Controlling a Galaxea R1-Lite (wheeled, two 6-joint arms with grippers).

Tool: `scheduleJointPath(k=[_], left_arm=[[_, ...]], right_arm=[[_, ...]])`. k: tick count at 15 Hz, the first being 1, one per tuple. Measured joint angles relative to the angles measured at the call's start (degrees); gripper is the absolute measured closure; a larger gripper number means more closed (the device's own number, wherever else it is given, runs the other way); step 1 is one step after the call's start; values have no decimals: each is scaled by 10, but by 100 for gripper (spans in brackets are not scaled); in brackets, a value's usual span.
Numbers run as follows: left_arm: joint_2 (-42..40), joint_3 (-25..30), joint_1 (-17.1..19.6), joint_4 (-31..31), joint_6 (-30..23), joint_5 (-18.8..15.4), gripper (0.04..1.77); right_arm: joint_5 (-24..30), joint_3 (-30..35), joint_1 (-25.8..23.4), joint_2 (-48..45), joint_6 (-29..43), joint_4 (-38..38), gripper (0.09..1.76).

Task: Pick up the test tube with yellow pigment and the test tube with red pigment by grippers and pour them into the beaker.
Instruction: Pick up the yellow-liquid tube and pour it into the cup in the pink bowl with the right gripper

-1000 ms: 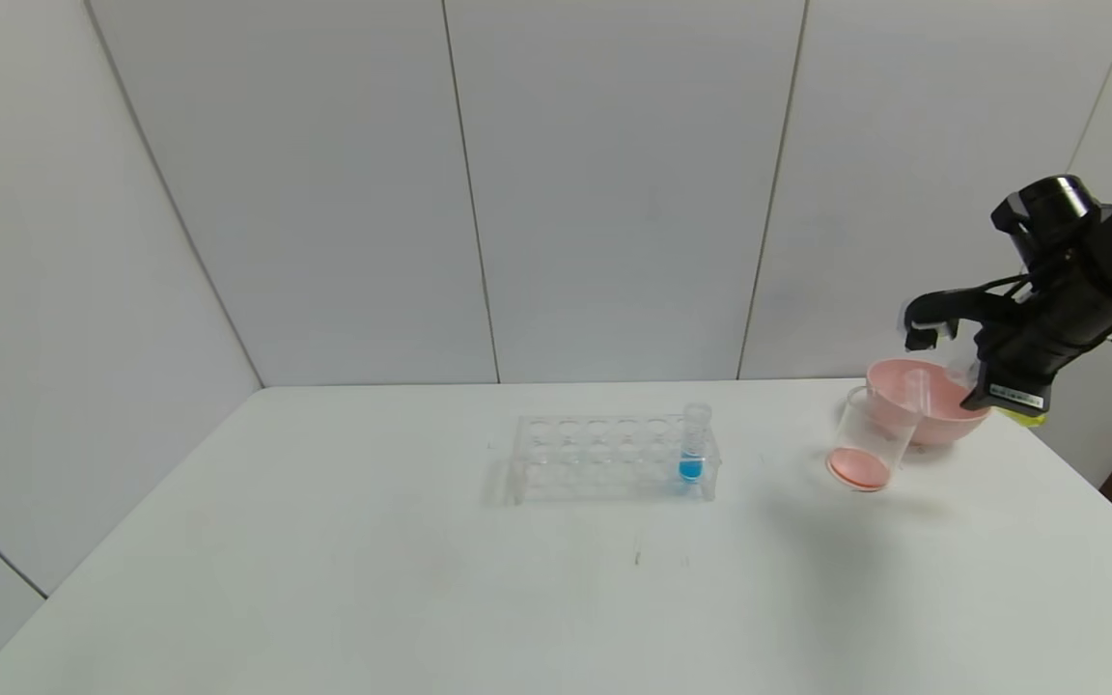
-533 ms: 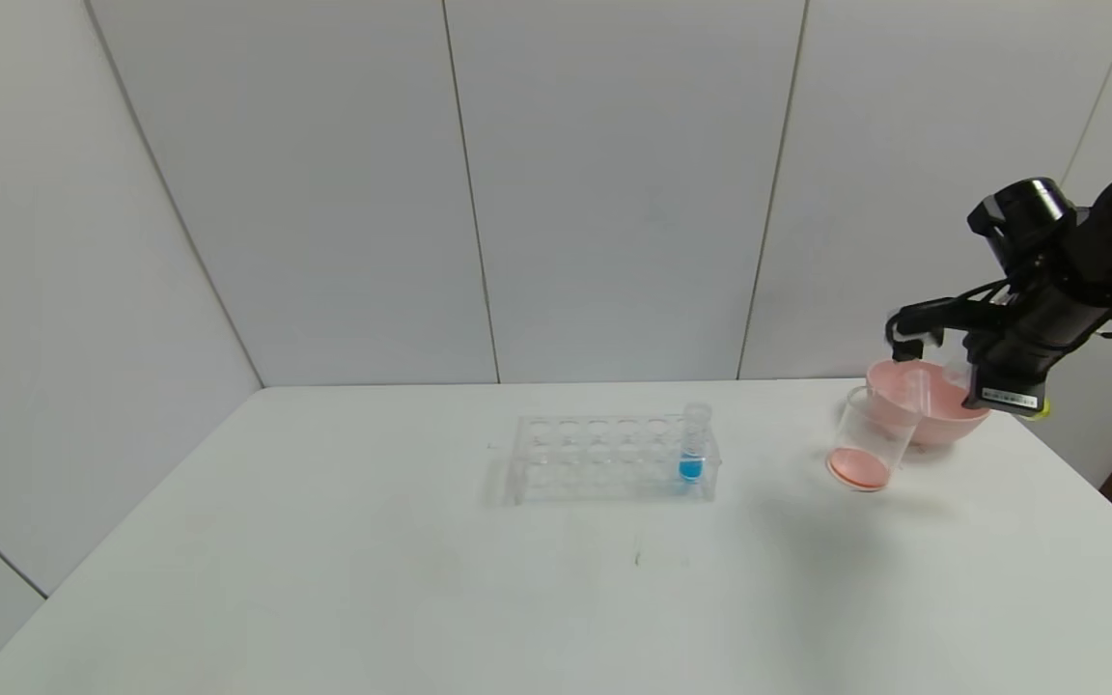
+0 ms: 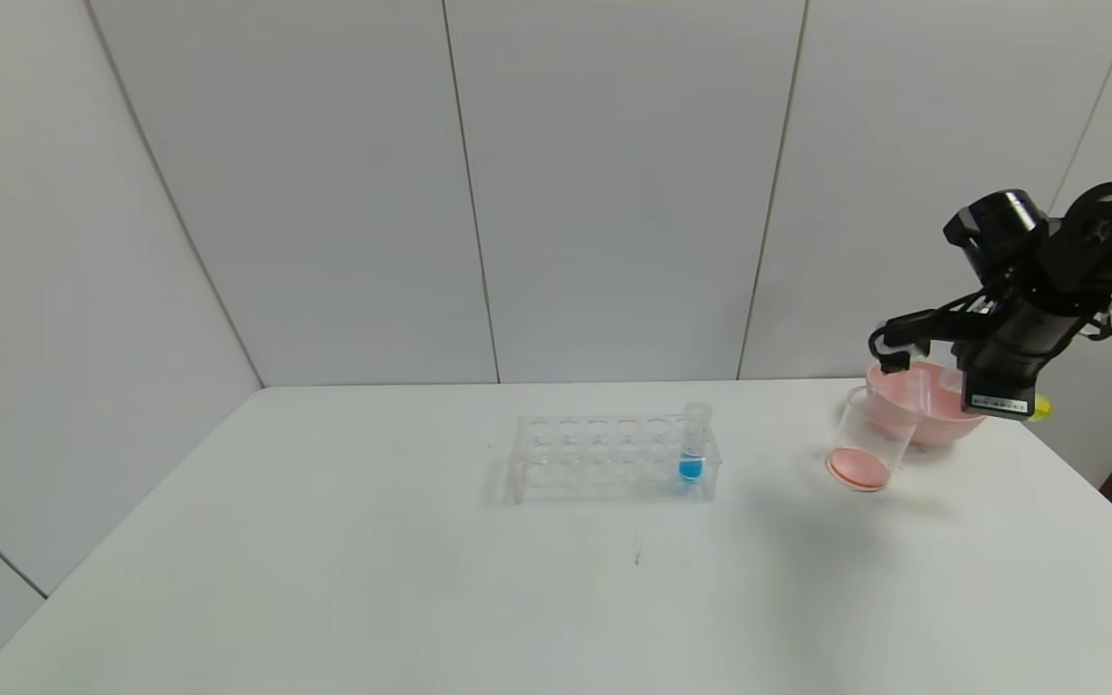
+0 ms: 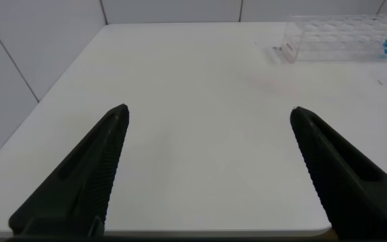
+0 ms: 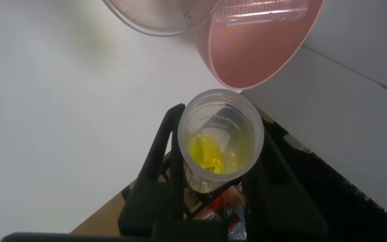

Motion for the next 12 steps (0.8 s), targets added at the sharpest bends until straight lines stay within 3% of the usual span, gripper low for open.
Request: scheduleJointPath(k=[8, 12], left_arm=[[0, 0, 0, 0, 0, 0, 9], [0, 0, 0, 0, 0, 0, 9]], right_arm=[[-4, 0, 10, 11, 2, -7, 130], [-37, 0, 18, 15, 1, -8, 130]])
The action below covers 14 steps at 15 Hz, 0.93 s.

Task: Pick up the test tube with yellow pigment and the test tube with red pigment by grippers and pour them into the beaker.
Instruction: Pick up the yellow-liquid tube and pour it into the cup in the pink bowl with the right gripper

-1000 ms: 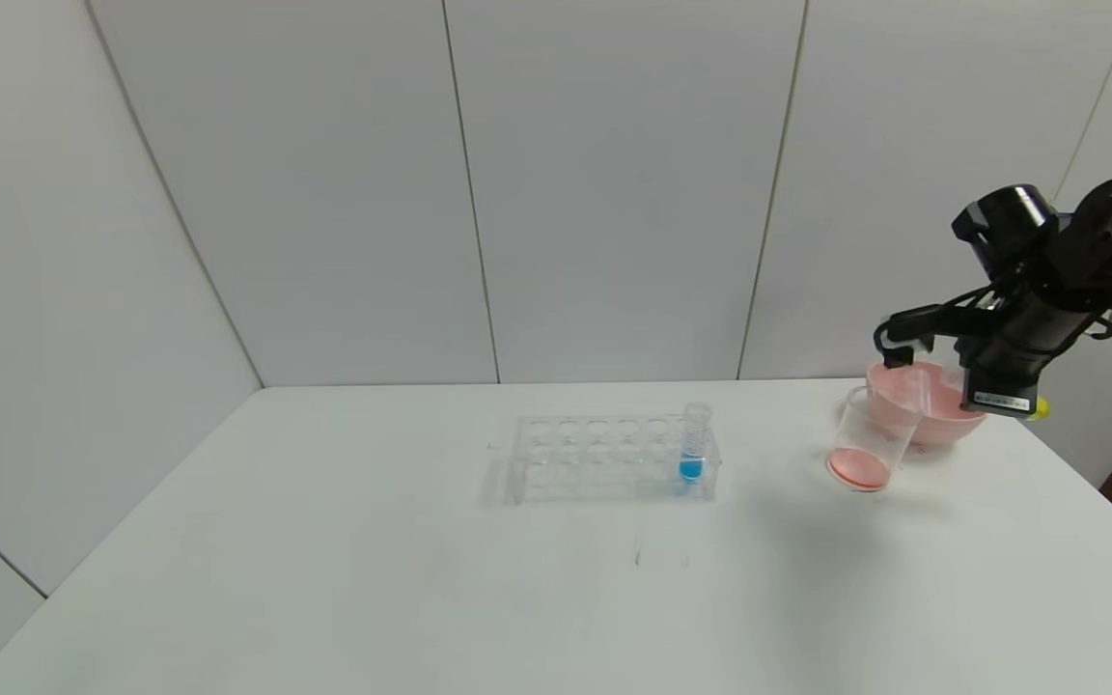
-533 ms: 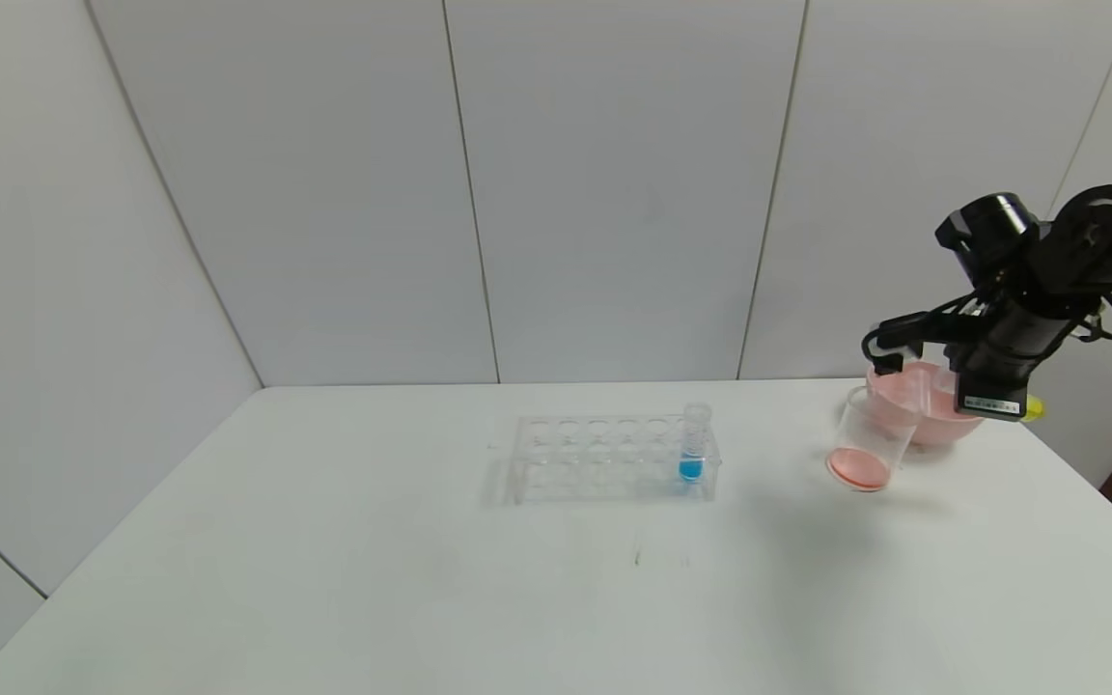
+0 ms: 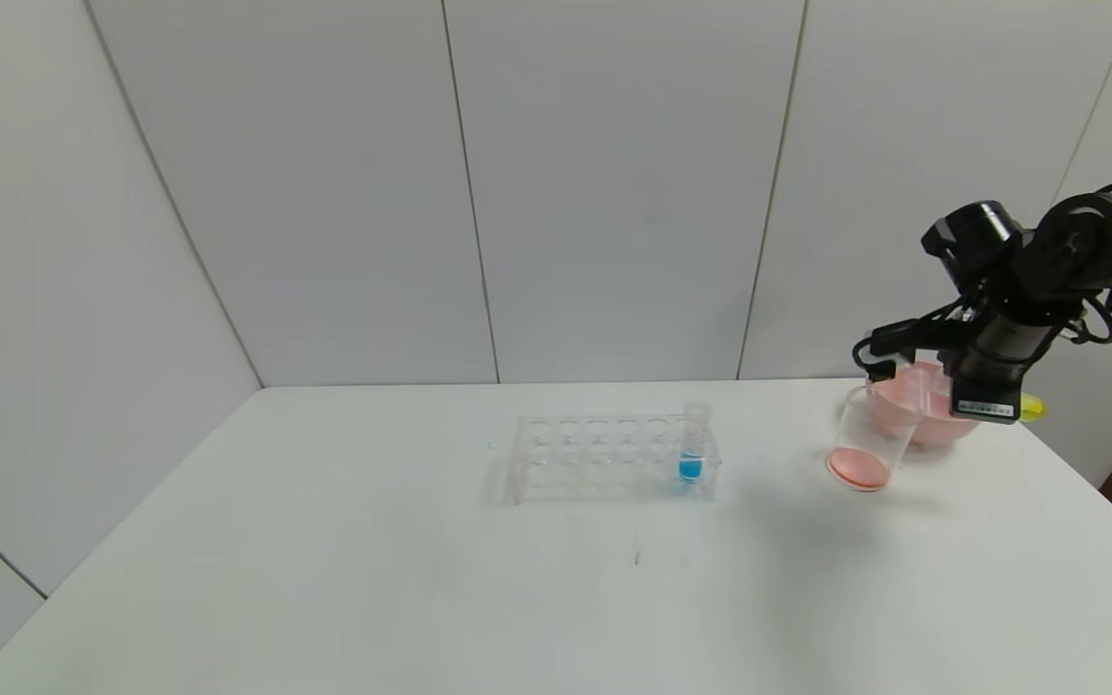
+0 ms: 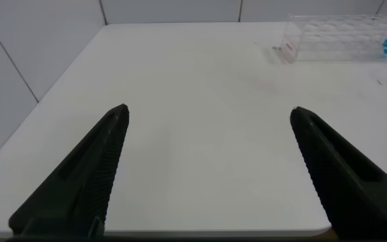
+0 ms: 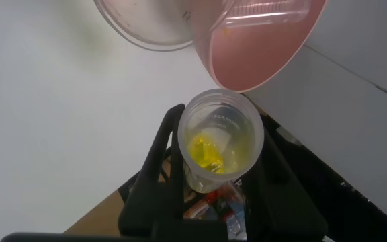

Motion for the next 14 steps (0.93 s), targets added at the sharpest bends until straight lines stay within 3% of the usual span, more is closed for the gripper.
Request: scheduleJointPath(k=[14], left_arm=[[0, 0, 0, 0, 0, 0, 9]], right_arm=[[-96, 0, 24, 18, -21, -16, 130]])
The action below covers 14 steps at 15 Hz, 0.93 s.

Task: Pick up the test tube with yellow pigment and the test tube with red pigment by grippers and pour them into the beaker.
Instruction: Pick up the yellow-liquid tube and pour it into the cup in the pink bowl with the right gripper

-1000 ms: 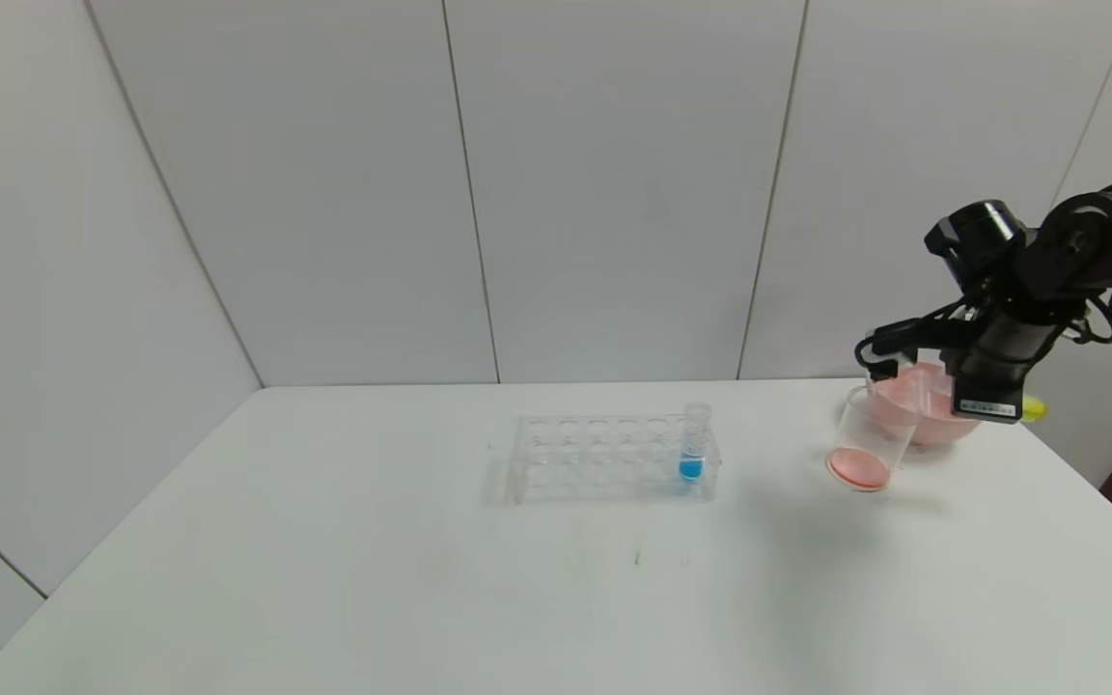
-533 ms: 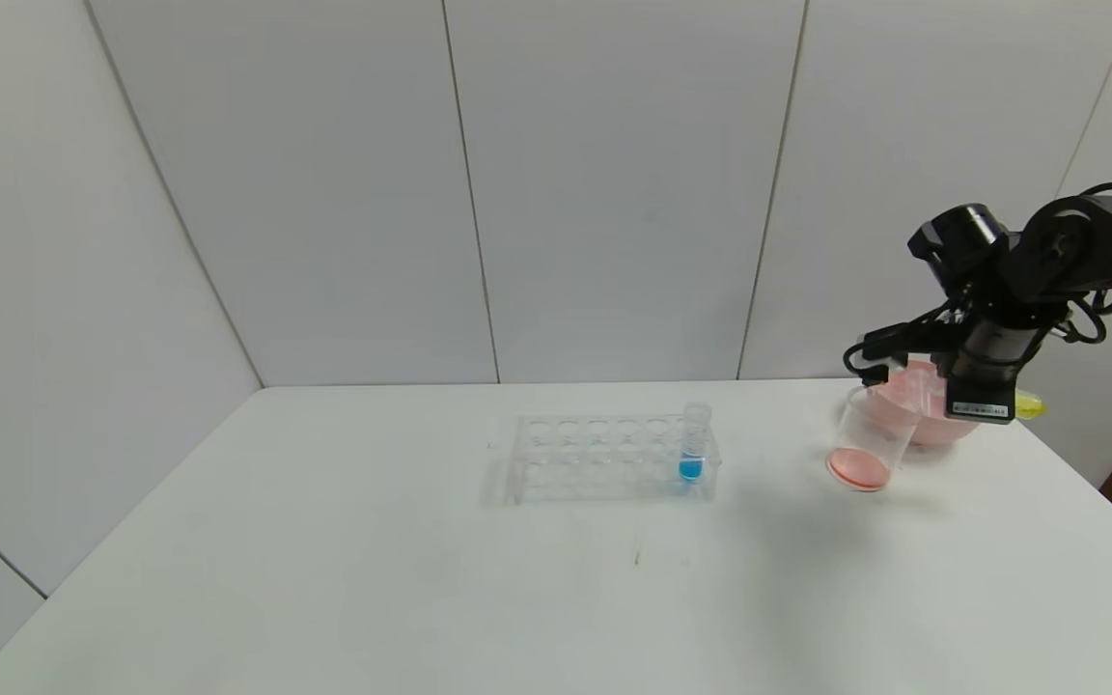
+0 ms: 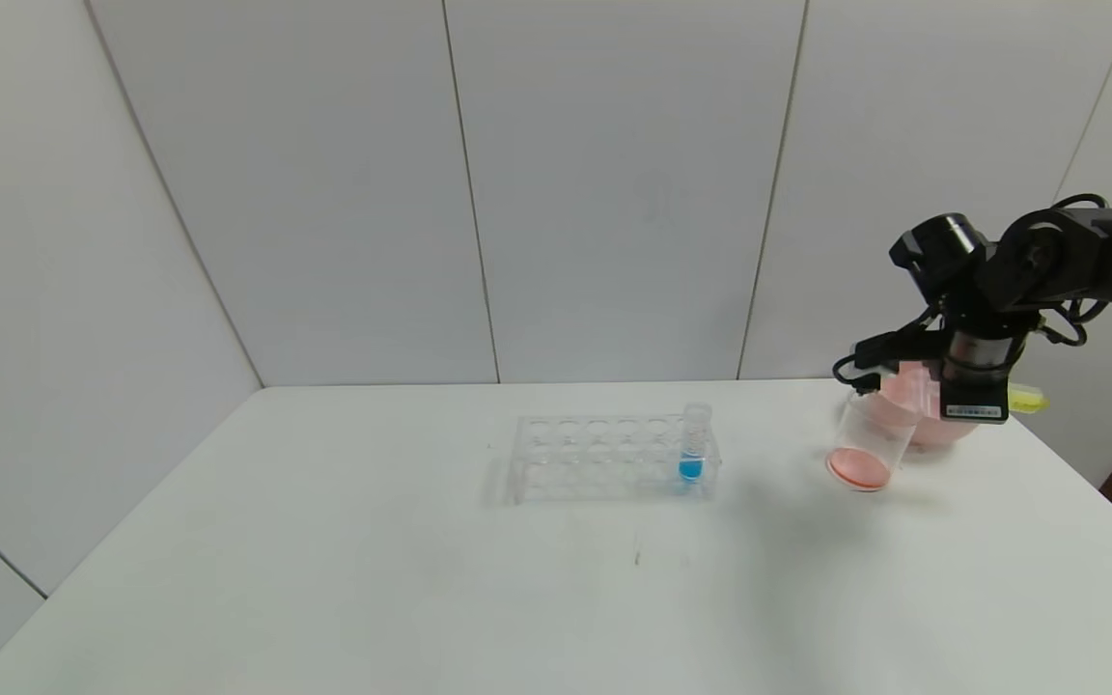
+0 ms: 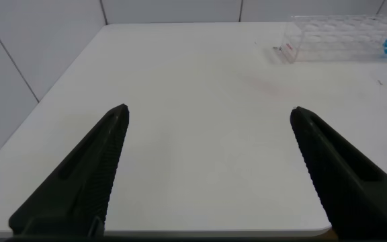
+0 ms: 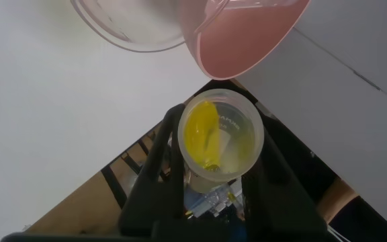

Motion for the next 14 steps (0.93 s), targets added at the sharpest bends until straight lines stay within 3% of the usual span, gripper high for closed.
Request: scheduleJointPath(k=[14], left_arm=[[0, 0, 0, 0, 0, 0, 9]], right_arm=[[-55, 0, 19, 16, -51, -37, 130]])
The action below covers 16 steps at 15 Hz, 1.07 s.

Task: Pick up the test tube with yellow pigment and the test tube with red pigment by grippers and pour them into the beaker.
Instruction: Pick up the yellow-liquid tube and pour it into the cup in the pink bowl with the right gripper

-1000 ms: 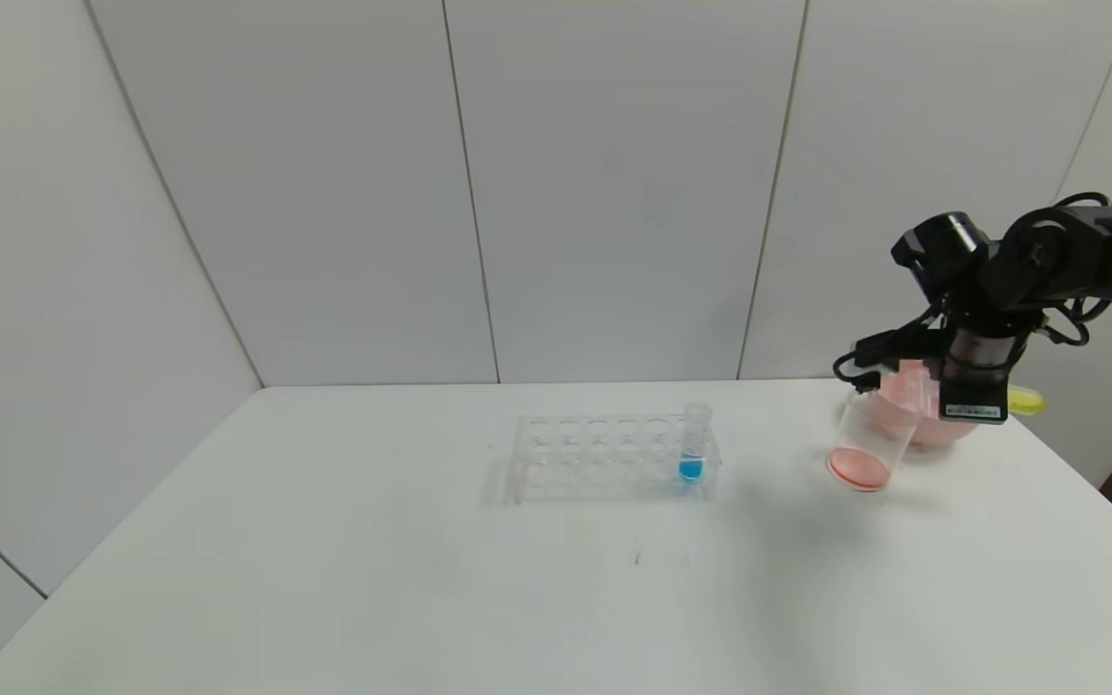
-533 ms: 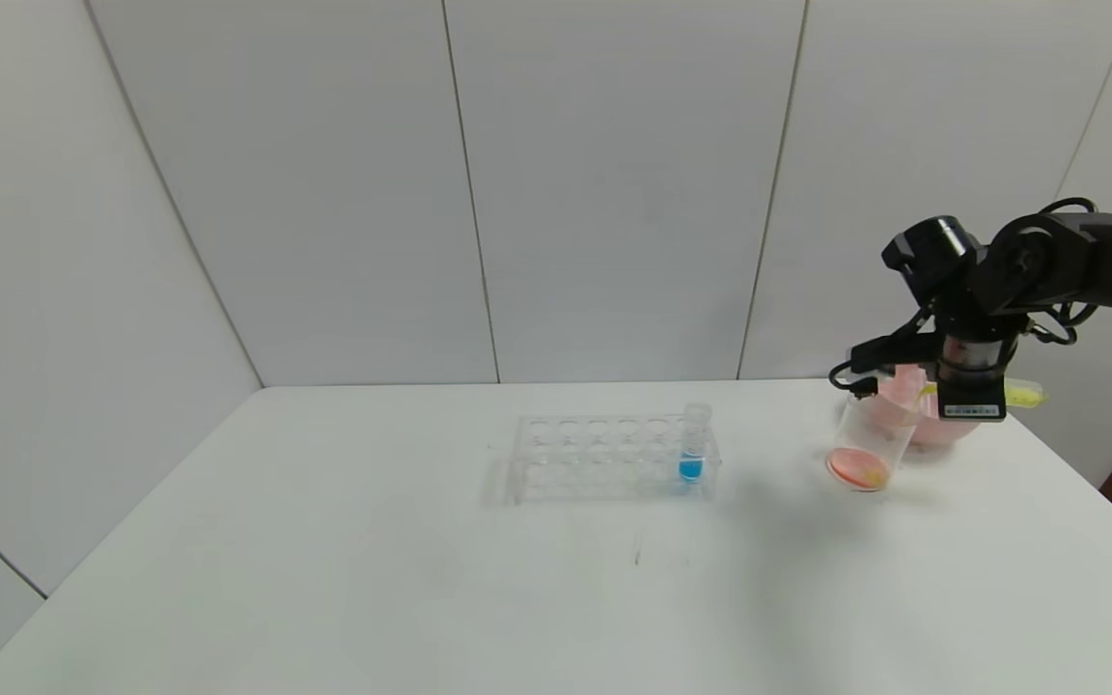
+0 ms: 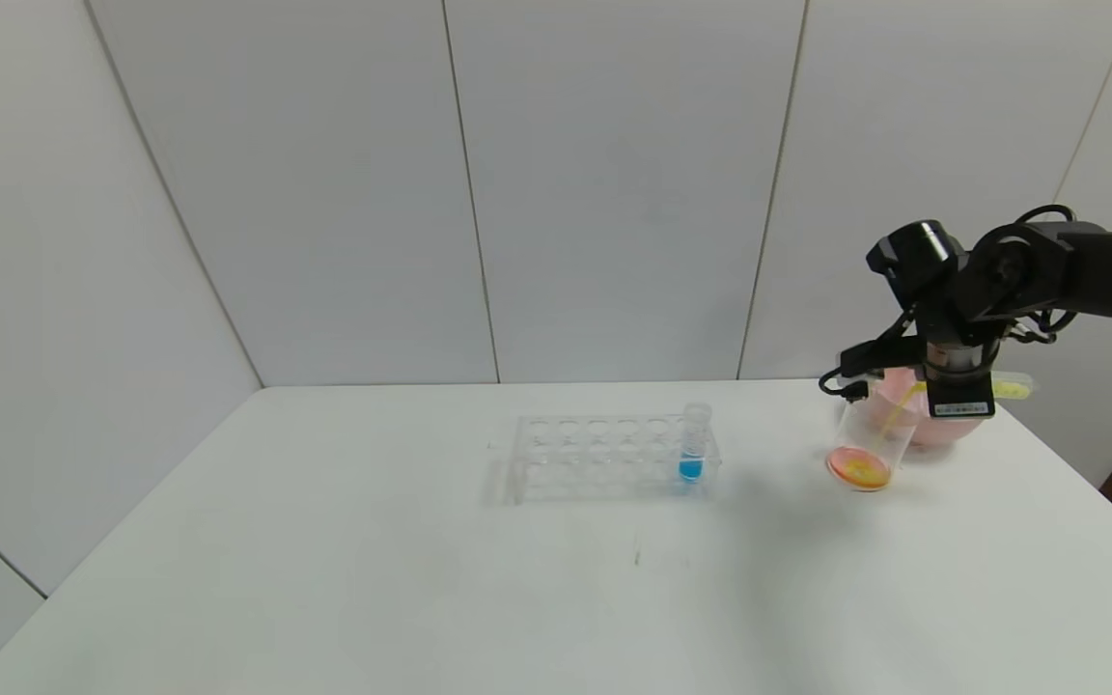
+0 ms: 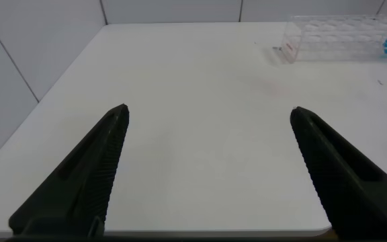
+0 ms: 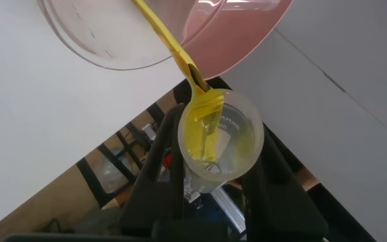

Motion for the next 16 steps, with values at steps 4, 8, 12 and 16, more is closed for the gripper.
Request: scheduleJointPath(k=[4, 8, 12, 16], left_arm=[[0, 0, 0, 0, 0, 0, 9], [0, 0, 0, 0, 0, 0, 9], [0, 0, 0, 0, 0, 0, 9], [0, 0, 0, 0, 0, 0, 9]], right_arm=[[-34, 0, 10, 2, -23, -12, 130], [-56, 0, 15, 2, -46, -22, 130], [-71, 0, 16, 0, -64, -26, 130], [-88, 0, 19, -2, -83, -37, 130]])
